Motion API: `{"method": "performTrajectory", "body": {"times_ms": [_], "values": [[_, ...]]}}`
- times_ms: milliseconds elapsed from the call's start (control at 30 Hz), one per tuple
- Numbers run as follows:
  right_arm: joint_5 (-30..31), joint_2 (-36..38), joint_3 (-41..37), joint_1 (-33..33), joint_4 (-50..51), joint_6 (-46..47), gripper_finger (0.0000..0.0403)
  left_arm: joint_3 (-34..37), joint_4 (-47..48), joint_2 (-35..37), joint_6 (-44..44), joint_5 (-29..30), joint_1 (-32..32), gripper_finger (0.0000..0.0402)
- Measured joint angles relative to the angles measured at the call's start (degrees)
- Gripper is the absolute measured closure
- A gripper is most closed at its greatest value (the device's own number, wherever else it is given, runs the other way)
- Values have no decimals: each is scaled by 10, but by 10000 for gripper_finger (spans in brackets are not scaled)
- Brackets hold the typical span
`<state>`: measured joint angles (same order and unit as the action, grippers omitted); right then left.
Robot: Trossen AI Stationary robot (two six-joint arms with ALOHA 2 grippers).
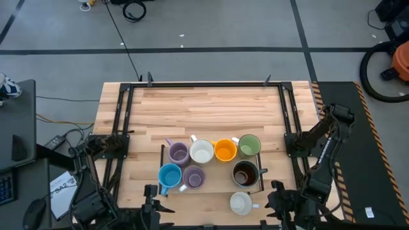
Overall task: Place coffee mugs
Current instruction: Put the blue white mug on the shelf
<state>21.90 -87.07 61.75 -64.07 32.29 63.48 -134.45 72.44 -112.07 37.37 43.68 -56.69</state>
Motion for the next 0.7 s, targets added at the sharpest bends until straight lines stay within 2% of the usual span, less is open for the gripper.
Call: {"method": "performTrajectory", "body": {"times_ms": [333, 533, 700], "values": [[10, 0, -43, 1, -12, 31, 247, 0, -33, 0, -8, -2, 13, 246], [10, 0, -83, 1, -73, 41, 247, 0, -39, 0, -8, -5, 20, 246], [35, 0, -98, 1, -76, 54, 247, 0, -41, 0, -10, -4, 26, 246]]}}
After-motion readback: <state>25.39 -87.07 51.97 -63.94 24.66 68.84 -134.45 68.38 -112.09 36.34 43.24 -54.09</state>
